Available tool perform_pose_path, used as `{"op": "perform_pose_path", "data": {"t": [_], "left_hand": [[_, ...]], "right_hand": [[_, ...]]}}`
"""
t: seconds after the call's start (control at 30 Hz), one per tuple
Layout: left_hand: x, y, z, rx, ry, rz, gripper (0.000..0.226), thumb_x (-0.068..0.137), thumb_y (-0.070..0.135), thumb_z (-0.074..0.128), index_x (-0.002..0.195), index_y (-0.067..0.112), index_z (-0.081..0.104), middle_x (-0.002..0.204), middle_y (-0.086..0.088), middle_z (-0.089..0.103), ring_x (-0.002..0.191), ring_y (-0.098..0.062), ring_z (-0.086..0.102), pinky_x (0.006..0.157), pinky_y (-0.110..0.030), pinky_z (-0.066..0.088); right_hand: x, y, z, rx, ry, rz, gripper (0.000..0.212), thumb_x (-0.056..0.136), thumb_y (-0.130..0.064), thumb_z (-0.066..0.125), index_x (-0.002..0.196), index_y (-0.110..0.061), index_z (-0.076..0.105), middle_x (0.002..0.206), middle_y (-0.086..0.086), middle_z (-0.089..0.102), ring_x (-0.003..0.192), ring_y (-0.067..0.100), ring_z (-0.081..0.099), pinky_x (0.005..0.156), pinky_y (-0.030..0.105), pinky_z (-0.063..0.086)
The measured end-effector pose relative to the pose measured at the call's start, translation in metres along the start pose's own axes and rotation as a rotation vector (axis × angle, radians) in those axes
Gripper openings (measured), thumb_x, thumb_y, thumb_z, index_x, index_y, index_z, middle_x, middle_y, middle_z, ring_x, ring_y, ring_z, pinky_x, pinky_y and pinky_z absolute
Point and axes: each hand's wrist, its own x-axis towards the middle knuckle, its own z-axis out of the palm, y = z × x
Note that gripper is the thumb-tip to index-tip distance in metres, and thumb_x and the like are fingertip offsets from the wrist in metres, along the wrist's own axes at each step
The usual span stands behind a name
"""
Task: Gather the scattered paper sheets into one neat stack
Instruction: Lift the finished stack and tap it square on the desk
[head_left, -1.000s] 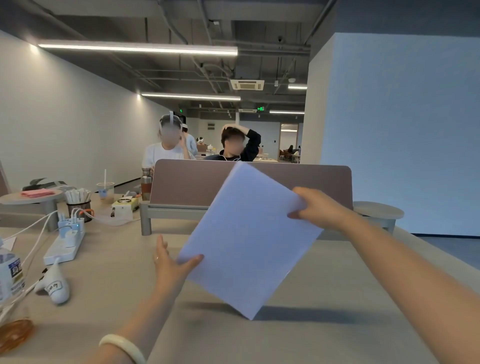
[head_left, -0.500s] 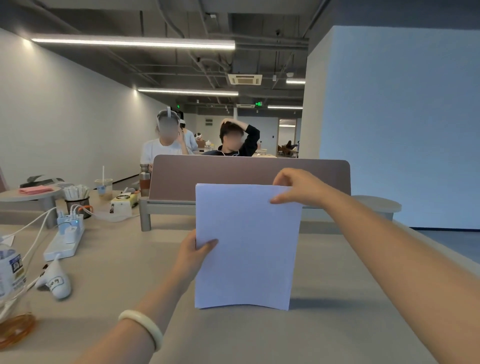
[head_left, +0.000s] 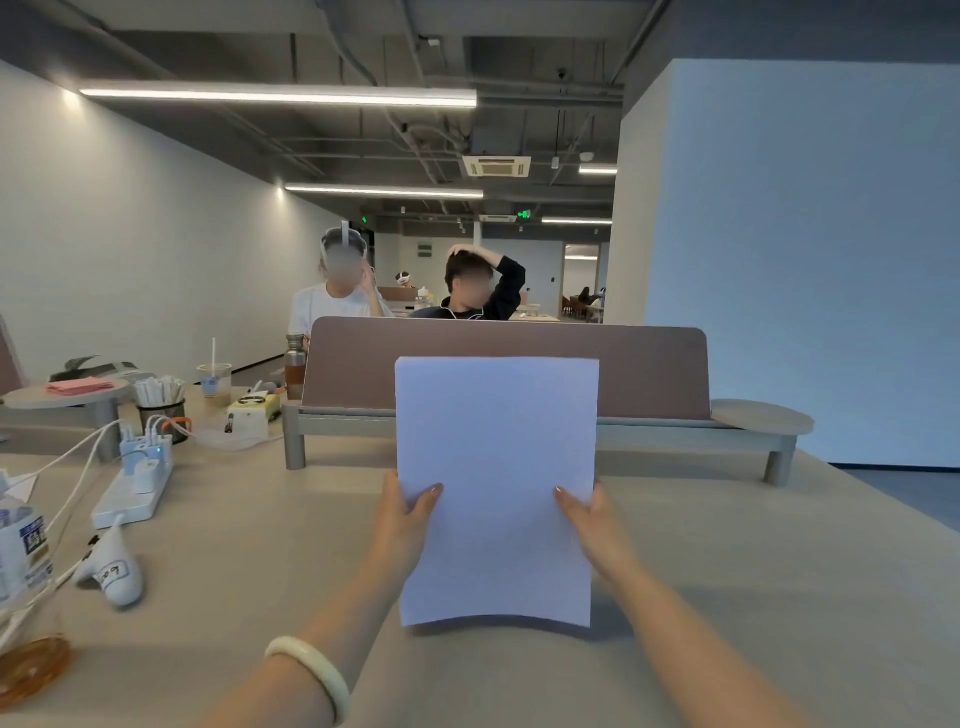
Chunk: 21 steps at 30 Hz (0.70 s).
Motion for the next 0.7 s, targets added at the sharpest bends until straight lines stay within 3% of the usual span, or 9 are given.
{"op": "perform_pose_path", "data": {"t": [0.13, 0.27, 0.4, 0.47, 0.6, 0.7], "left_hand": [[-0.004, 0.003, 0.000, 0.006, 0.007, -0.005, 0.028, 0.091, 0.010, 0.057, 0.116, 0.013, 0.042, 0.108, -0.001, 0.059, 0.096, -0.017, 0.061, 0.080, -0.036, 0.053], [-0.026, -0.016, 0.006, 0.055, 0.000, -0.023, 0.031, 0.092, 0.006, 0.054, 0.115, 0.018, 0.038, 0.108, 0.000, 0.057, 0.104, -0.022, 0.057, 0.085, -0.038, 0.048], [-0.018, -0.005, 0.007, 0.052, 0.007, -0.018, 0.026, 0.095, 0.009, 0.051, 0.111, 0.021, 0.035, 0.097, 0.013, 0.052, 0.091, -0.011, 0.056, 0.073, -0.027, 0.046], [-0.018, -0.006, 0.007, 0.051, -0.003, -0.021, 0.025, 0.095, 0.010, 0.050, 0.111, 0.021, 0.035, 0.098, 0.013, 0.052, 0.091, -0.010, 0.056, 0.071, -0.026, 0.045], [-0.028, -0.028, 0.005, 0.054, -0.005, -0.068, 0.026, 0.094, 0.007, 0.050, 0.114, 0.020, 0.037, 0.103, 0.007, 0.054, 0.102, -0.019, 0.056, 0.077, -0.029, 0.046], [-0.027, -0.032, 0.003, 0.051, -0.019, -0.085, 0.029, 0.093, 0.006, 0.051, 0.114, 0.022, 0.039, 0.106, 0.006, 0.056, 0.109, -0.023, 0.056, 0.080, -0.030, 0.046]], "right_hand": [[0.001, -0.003, -0.001, -0.033, 0.030, -0.023, 0.015, 0.094, -0.020, 0.054, 0.109, -0.019, 0.053, 0.100, -0.005, 0.065, 0.091, 0.016, 0.063, 0.076, 0.031, 0.049], [-0.012, 0.025, 0.005, -0.008, 0.043, 0.026, 0.021, 0.092, -0.017, 0.055, 0.112, -0.020, 0.048, 0.108, -0.001, 0.063, 0.091, 0.012, 0.062, 0.070, 0.026, 0.049], [-0.004, 0.016, 0.001, 0.007, 0.059, 0.011, 0.022, 0.093, -0.014, 0.054, 0.112, -0.021, 0.045, 0.103, -0.004, 0.060, 0.088, 0.011, 0.059, 0.064, 0.018, 0.045], [-0.004, 0.018, -0.001, 0.005, 0.026, 0.029, 0.024, 0.093, -0.013, 0.054, 0.114, -0.021, 0.045, 0.104, -0.004, 0.061, 0.091, 0.013, 0.061, 0.069, 0.023, 0.049], [-0.014, 0.046, -0.002, -0.120, -0.030, 0.103, 0.038, 0.089, -0.012, 0.057, 0.125, -0.016, 0.045, 0.121, 0.004, 0.061, 0.108, 0.022, 0.059, 0.093, 0.040, 0.048], [-0.013, 0.043, -0.005, -0.152, -0.024, 0.116, 0.031, 0.090, -0.006, 0.054, 0.119, -0.015, 0.048, 0.119, 0.005, 0.062, 0.105, 0.023, 0.060, 0.091, 0.038, 0.049]]}}
